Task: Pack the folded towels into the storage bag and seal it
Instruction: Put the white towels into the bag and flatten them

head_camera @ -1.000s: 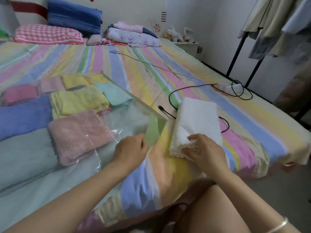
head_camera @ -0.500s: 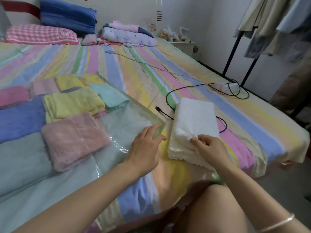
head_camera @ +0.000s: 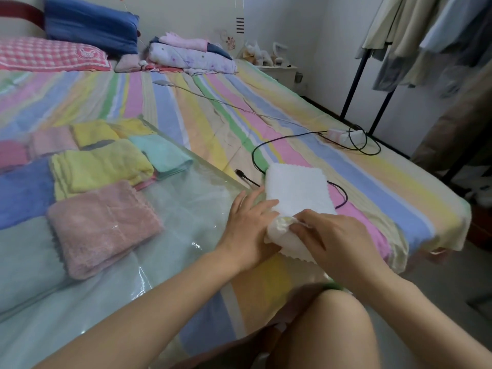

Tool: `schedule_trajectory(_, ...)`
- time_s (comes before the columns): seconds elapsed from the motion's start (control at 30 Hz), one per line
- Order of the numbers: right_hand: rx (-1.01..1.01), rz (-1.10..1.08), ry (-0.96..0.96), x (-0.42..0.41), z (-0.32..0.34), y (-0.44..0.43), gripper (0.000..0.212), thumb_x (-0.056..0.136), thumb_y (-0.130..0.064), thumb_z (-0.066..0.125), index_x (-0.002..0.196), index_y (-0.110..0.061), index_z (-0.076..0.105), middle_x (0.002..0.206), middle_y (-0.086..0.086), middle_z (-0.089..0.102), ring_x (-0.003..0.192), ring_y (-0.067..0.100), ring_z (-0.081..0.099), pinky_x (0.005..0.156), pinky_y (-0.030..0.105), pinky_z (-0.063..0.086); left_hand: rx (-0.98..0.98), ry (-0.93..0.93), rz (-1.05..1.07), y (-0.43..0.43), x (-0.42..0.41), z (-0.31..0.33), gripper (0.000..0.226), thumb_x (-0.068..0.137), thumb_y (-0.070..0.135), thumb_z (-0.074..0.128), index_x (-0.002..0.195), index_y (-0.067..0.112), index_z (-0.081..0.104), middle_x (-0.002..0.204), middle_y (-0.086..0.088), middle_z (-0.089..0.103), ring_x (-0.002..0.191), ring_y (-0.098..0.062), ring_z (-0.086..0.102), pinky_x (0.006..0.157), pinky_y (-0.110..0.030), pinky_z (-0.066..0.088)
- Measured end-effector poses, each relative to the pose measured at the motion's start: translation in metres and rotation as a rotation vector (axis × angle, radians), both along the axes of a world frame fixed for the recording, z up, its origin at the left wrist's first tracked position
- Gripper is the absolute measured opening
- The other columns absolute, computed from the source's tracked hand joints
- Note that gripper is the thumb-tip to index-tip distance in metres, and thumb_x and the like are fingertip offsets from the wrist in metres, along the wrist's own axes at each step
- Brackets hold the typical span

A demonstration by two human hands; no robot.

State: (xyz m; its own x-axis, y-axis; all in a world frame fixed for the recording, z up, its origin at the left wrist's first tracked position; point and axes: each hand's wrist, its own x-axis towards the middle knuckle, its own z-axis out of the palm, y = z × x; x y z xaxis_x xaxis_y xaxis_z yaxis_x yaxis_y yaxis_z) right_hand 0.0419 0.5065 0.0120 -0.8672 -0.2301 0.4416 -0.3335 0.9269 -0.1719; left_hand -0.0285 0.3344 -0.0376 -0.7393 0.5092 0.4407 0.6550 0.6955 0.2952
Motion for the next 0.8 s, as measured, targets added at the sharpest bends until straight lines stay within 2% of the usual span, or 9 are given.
schedule_trajectory(0.1, 0.002, 0.041, -0.015, 0.008, 0.011, 0.002, 0.038, 0.089, -0.051, 0.032, 0.089, -0.029, 0.063, 0.070, -0.010, 0.066, 0.063, 0.017, 0.059, 0.048, 0.026, 0.038, 0.034, 0.034, -0.073, -0.001, 0.000, -0.009, 0.054, 0.078, 0.060, 0.049, 0.114, 0.025, 0.068, 0.129, 0.008, 0.063, 0.143, -0.022, 0.030, 0.117, -0.043, 0.008)
schedule_trajectory(0.17, 0.011, 0.030, 0.046, 0.006, 0.021, 0.005, 0.029, 0.090, -0.047, 0.041, 0.095, -0.028, 0.063, 0.072, -0.011, 0.067, 0.064, 0.018, 0.061, 0.047, 0.022, 0.034, 0.137, -0.011, -0.084, 0.000, 0.002, -0.010, 0.048, 0.079, 0.060, 0.049, 0.098, 0.023, 0.073, 0.115, 0.005, 0.070, 0.135, -0.020, 0.042, 0.113, -0.046, 0.024)
schedule_trajectory(0.23, 0.051, -0.004, 0.122, 0.001, 0.032, 0.007, 0.028, 0.090, -0.044, 0.047, 0.104, -0.025, 0.063, 0.084, -0.009, 0.069, 0.075, 0.020, 0.064, 0.055, 0.027, 0.041, 0.247, -0.114, -0.054, 0.004, 0.002, -0.003, 0.051, 0.080, 0.060, 0.049, 0.087, 0.016, 0.074, 0.107, -0.002, 0.072, 0.112, -0.024, 0.058, 0.098, -0.042, 0.042)
schedule_trajectory(0.3, 0.081, -0.042, 0.198, -0.004, 0.041, 0.008, 0.030, 0.090, -0.041, 0.051, 0.112, -0.023, 0.061, 0.103, -0.006, 0.067, 0.093, 0.023, 0.062, 0.070, 0.033, 0.044, 0.344, -0.276, -0.002, 0.009, 0.001, 0.009, 0.057, 0.082, 0.061, 0.049, 0.085, 0.009, 0.071, 0.090, -0.005, 0.072, 0.084, -0.026, 0.062, 0.076, -0.041, 0.051)
schedule_trajectory(0.4, 0.136, -0.093, 0.313, -0.008, 0.045, 0.008, 0.036, 0.089, -0.033, 0.055, 0.120, -0.014, 0.059, 0.122, 0.005, 0.060, 0.112, 0.030, 0.054, 0.093, 0.040, 0.040, 0.379, -0.473, 0.115, 0.017, -0.007, 0.027, 0.056, 0.088, 0.060, 0.052, 0.075, 0.008, 0.068, 0.071, -0.007, 0.068, 0.068, -0.025, 0.062, 0.066, -0.043, 0.052)
schedule_trajectory(0.53, 0.196, -0.073, 0.256, -0.020, 0.029, 0.005, 0.035, 0.086, -0.020, 0.058, 0.121, -0.015, 0.060, 0.131, 0.006, 0.056, 0.126, 0.030, 0.047, 0.112, 0.047, 0.029, 0.283, -0.466, 0.272, 0.034, -0.035, 0.034, 0.046, 0.089, 0.056, 0.053, 0.061, 0.020, 0.048, 0.061, 0.002, 0.054, 0.065, -0.023, 0.055, 0.054, -0.032, 0.038)
schedule_trajectory(0.67, 0.230, -0.190, -0.080, -0.050, -0.005, 0.018, 0.054, 0.097, -0.047, 0.024, 0.138, -0.022, 0.050, 0.147, 0.006, 0.044, 0.141, 0.027, 0.032, 0.117, 0.045, 0.013, 0.223, -0.555, 0.455, 0.041, -0.066, 0.022, 0.042, 0.085, 0.062, 0.052, 0.073, 0.022, 0.051, 0.083, 0.001, 0.063, 0.083, -0.024, 0.061, 0.065, -0.031, 0.047)
schedule_trajectory(0.73, 0.254, -0.188, -0.226, -0.063, -0.021, 0.026, 0.084, 0.086, -0.067, -0.011, 0.150, -0.029, 0.028, 0.159, 0.002, 0.022, 0.148, 0.023, 0.010, 0.119, 0.042, 0.000, 0.183, -0.591, 0.494, 0.039, -0.076, 0.017, 0.046, 0.080, 0.068, 0.055, 0.069, 0.023, 0.050, 0.083, 0.001, 0.064, 0.085, -0.024, 0.063, 0.071, -0.033, 0.050)
schedule_trajectory(0.8, 0.256, -0.184, -0.315, -0.067, -0.035, 0.031, 0.099, 0.069, -0.071, -0.031, 0.152, -0.035, 0.009, 0.162, -0.004, 0.005, 0.149, 0.019, -0.003, 0.120, 0.041, -0.006, 0.120, -0.604, 0.500, 0.037, -0.085, 0.014, 0.051, 0.074, 0.075, 0.055, 0.065, 0.024, 0.051, 0.085, -0.001, 0.067, 0.090, -0.025, 0.063, 0.080, -0.037, 0.052)
